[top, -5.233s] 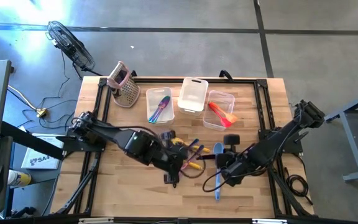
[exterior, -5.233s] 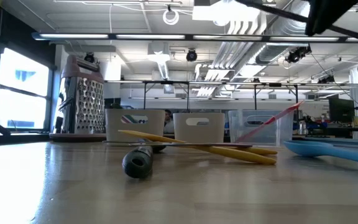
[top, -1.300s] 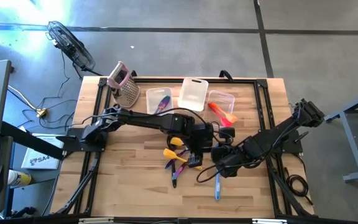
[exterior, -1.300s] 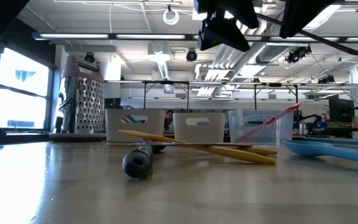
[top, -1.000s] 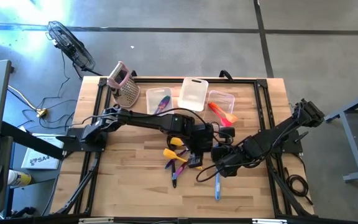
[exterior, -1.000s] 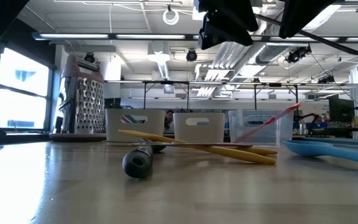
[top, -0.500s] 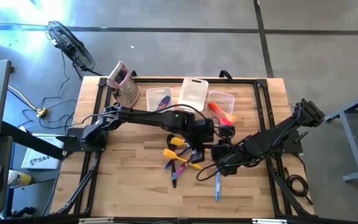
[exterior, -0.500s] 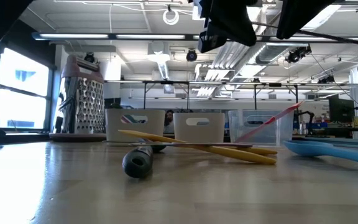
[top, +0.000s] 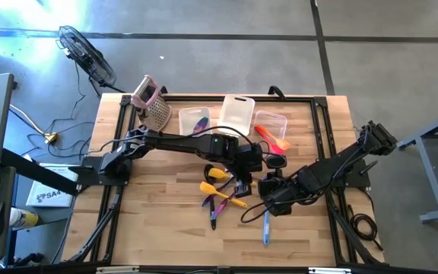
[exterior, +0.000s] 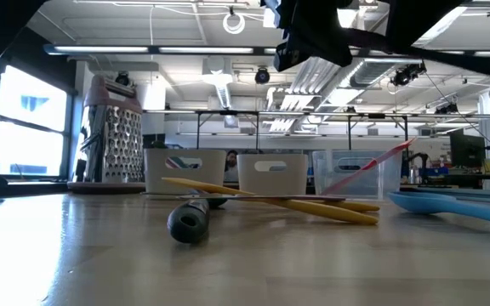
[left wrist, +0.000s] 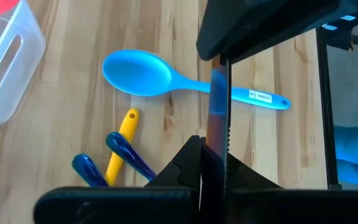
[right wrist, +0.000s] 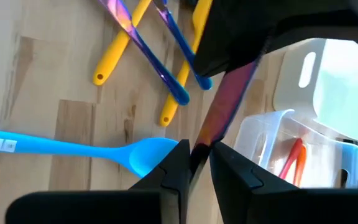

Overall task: Pick & Place Kitchen Items
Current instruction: Put the violet table knife into the left white bin

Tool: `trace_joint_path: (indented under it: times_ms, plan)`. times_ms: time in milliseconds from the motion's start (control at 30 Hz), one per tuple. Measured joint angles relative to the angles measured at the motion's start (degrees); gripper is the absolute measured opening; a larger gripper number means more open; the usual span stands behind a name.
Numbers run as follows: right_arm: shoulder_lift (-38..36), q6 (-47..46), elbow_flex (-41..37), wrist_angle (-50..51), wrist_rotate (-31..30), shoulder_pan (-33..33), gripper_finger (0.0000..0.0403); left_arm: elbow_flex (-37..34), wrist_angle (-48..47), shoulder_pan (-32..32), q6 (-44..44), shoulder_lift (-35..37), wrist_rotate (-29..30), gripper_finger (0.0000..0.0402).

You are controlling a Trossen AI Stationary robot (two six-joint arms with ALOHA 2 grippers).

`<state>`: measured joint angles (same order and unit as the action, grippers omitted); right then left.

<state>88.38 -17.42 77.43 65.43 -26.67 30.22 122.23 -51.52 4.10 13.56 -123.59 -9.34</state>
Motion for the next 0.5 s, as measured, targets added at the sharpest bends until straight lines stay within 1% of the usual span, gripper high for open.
trace_joint_path:
  times_ms: [200, 333, 500]
  plan:
    - [0.00, -0.02, 0.00, -0.04, 0.91, -0.42, 0.0054, -0.02, 0.43, -0.02, -1.04, 0.00, 0.77, 0.0000]
    - [0.00, 0.81, 0.00, 0.05, 3.27, -1.02, 0.0054, -0.02, 1.12, -0.04, -1.29, 0.00, 1.16, 0.0000]
    - [0.00, 0.80, 0.00, 0.13, 3.35, -1.11, 0.0054, -0.02, 1.77, 0.00, -1.29, 0.00, 1.12, 0.0000]
